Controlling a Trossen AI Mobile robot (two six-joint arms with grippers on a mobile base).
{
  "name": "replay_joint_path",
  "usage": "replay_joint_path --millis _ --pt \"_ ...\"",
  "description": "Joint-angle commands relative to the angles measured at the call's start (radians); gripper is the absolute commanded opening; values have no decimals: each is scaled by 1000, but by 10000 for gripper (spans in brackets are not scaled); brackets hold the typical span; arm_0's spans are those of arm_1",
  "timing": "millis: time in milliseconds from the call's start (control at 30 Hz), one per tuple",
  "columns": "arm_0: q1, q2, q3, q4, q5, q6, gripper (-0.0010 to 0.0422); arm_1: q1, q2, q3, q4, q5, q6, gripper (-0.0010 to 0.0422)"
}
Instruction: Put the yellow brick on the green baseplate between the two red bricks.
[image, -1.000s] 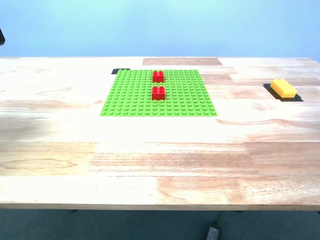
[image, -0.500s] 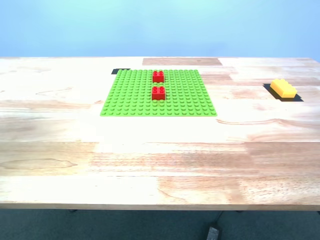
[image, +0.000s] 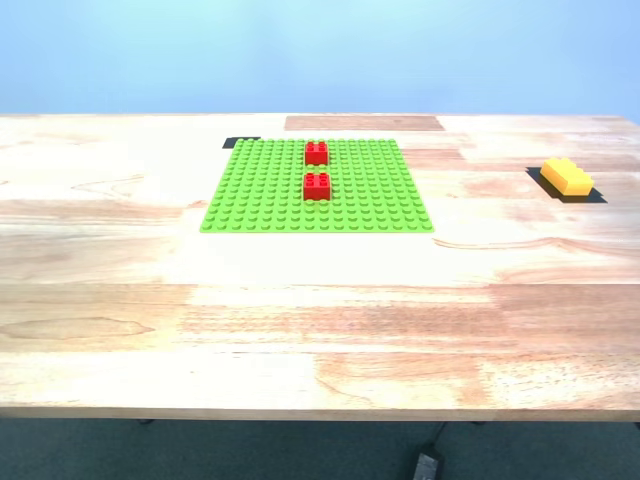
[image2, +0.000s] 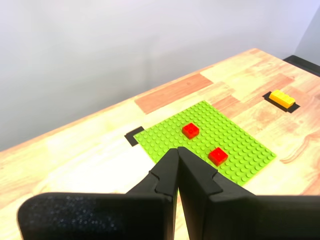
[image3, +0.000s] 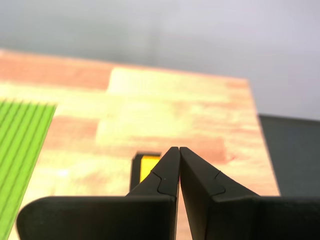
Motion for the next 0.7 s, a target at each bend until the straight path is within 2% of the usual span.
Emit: replay_joint_path --millis 33,200,333,400,700 --pt "0 12 8 5 0 0 0 -9 58 74 -83 -107 -22 0" --pt "0 19 -1 27 0 0 0 -28 154 177 -223 -99 8 3" --pt "0 18 -5 16 0 1 0 -51 221 228 -300 -102 8 35" --pt "0 18 -4 17 2 0 0 -56 240 233 -300 -102 8 67" --pt "0 18 -6 -8 3 0 0 -99 347 192 -250 -124 -47 267"
